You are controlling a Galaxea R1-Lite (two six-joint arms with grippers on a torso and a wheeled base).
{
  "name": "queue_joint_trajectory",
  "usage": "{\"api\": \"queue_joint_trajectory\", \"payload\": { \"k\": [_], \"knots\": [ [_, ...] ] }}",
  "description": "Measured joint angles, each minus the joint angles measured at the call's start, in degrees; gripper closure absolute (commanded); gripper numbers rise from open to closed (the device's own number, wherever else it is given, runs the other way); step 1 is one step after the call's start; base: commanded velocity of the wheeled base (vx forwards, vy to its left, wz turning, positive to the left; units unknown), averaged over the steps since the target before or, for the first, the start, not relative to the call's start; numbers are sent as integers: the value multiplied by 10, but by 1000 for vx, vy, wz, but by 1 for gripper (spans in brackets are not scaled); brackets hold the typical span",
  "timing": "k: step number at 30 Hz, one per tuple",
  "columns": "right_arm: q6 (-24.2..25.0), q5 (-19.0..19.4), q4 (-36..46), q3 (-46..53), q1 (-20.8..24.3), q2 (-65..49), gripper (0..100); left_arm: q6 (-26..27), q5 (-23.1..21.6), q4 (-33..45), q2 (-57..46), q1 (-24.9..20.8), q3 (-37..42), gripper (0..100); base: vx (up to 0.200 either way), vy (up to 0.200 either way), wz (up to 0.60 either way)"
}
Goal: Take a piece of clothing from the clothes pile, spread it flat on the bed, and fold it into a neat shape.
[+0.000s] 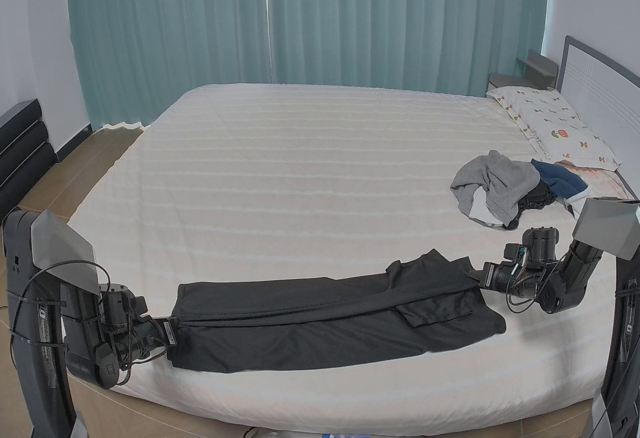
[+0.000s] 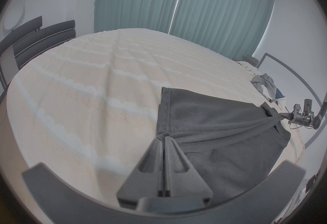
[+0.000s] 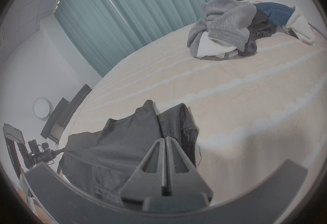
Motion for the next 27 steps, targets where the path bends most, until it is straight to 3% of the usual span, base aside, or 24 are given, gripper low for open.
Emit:
{"api": "queue_joint_trajectory", "payload": {
  "k": [1, 2, 13, 21, 27],
  "knots": [
    [0, 0, 0, 1, 0, 1, 100, 0, 0, 0, 0, -1, 2, 0, 0, 0, 0],
    [0, 0, 0, 1, 0, 3, 0, 0, 1, 0, 1, -1, 4, 0, 0, 0, 0],
    [25, 5, -1, 3, -10, -15, 0, -22, 1, -3, -11, 3, 30, 0, 0, 0, 0],
    [117, 12, 5, -12, -8, -54, 0, -181, 0, -3, -65, 9, 14, 0, 0, 0, 0],
    [170, 15, 38, -56, 29, -57, 0, -247, -1, 43, -83, 10, -58, 0, 0, 0, 0]
  ]
}}
